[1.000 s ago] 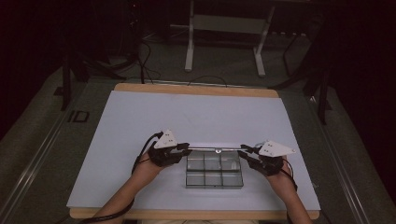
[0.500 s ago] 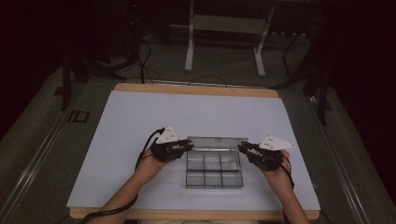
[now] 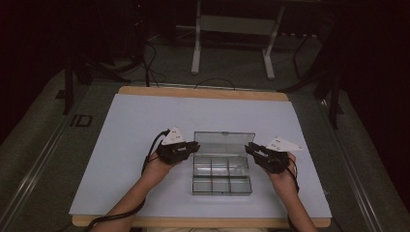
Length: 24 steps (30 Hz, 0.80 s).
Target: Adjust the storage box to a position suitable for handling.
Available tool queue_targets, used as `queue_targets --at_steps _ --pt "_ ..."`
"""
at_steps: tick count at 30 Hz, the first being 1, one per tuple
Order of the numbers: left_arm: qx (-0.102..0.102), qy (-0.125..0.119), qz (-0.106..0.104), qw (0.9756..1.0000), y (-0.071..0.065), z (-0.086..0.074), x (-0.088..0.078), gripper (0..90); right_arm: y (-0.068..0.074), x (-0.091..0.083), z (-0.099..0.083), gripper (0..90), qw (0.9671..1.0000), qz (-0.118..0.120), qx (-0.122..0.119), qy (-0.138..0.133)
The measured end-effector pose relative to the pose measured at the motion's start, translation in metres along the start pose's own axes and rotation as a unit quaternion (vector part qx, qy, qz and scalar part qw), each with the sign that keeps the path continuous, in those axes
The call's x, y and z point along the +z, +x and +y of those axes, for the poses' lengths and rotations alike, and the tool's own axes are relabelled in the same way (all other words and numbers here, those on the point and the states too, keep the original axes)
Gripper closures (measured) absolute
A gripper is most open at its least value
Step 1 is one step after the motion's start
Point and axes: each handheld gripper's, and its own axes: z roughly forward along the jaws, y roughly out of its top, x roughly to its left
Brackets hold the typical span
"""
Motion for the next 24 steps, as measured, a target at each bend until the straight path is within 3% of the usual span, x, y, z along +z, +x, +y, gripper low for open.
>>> queue_targets --at_steps 10,16,24 --pt "-0.015 -0.005 0.003 0.9999 0.005 -0.001 0.004 78.7 -0.002 0.008 -0.002 73.1 0.9998 -0.003 0.01 0.016" --pt "-0.024 -0.006 0.009 0.9997 0.008 -0.001 0.008 77.9 -0.005 0.012 -0.002 75.8 0.999 -0.011 0.039 0.017" --pt "-0.03 -0.003 0.01 0.9995 0.011 0.0 0.012 75.9 -0.006 0.016 0.0 74.7 0.9985 -0.016 0.046 0.026"
